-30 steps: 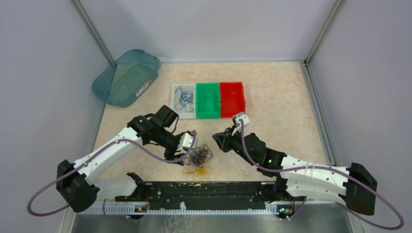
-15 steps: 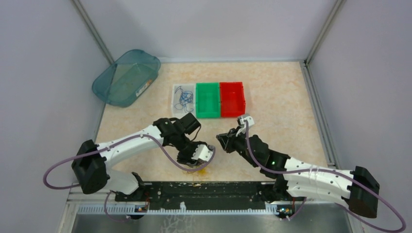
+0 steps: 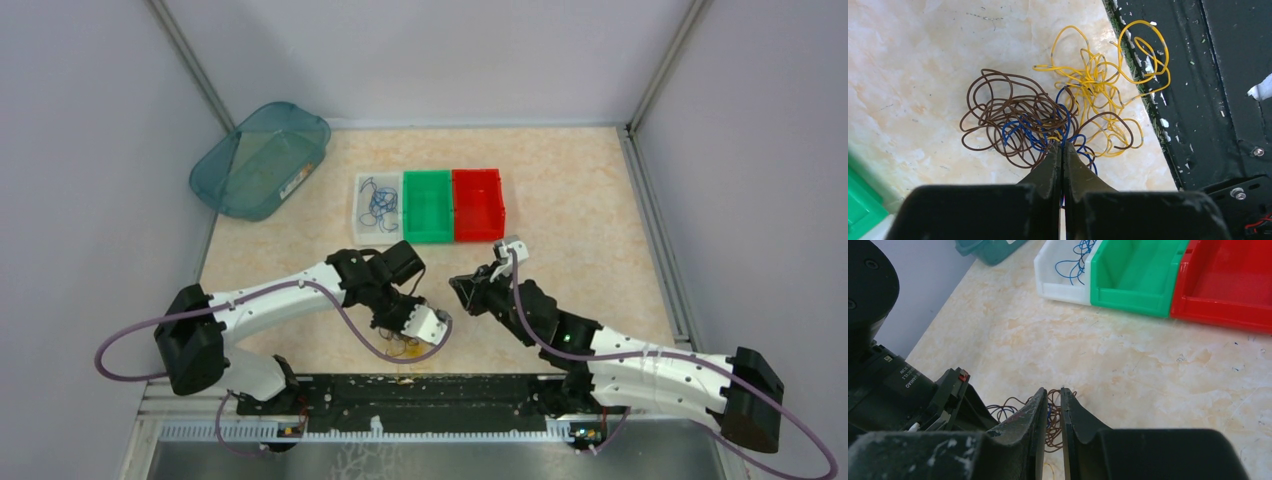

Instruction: Untangle the cables

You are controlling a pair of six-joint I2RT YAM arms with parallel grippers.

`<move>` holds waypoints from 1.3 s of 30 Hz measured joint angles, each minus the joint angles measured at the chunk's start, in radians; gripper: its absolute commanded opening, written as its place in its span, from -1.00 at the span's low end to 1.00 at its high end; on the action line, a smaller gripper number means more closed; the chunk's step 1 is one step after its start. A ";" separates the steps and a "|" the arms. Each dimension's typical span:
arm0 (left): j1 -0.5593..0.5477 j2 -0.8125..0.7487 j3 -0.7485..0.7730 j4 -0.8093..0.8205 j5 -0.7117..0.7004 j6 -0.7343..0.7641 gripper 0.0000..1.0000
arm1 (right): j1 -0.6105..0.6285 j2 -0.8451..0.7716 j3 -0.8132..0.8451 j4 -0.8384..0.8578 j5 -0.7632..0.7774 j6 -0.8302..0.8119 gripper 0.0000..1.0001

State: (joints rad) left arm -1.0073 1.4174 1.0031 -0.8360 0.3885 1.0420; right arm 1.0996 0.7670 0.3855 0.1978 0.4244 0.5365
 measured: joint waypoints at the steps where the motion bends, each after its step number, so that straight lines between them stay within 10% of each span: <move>1: -0.002 0.000 0.002 0.000 -0.005 0.001 -1.00 | 0.000 0.000 0.000 -0.002 0.001 0.000 -0.67; 7: -0.007 0.000 0.026 -0.016 -0.041 0.002 -1.00 | 0.000 -0.006 0.000 -0.012 0.002 0.003 -0.62; 11: -0.008 -0.005 0.130 -0.062 -0.050 -0.026 -1.00 | 0.000 -0.035 -0.009 -0.011 0.002 -0.003 0.17; 15: -0.008 -0.027 0.286 -0.069 -0.046 -0.134 -0.99 | 0.000 -0.081 -0.035 0.024 -0.018 -0.037 0.43; 39: 0.007 -0.085 0.409 0.051 -0.021 -0.645 -0.99 | 0.000 -0.167 -0.108 0.205 -0.220 -0.276 0.51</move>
State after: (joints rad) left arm -1.0004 1.3323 1.4124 -0.7845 0.3676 0.3969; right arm 1.1000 0.5995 0.2771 0.4030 0.2043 0.2607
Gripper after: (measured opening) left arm 0.007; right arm 0.764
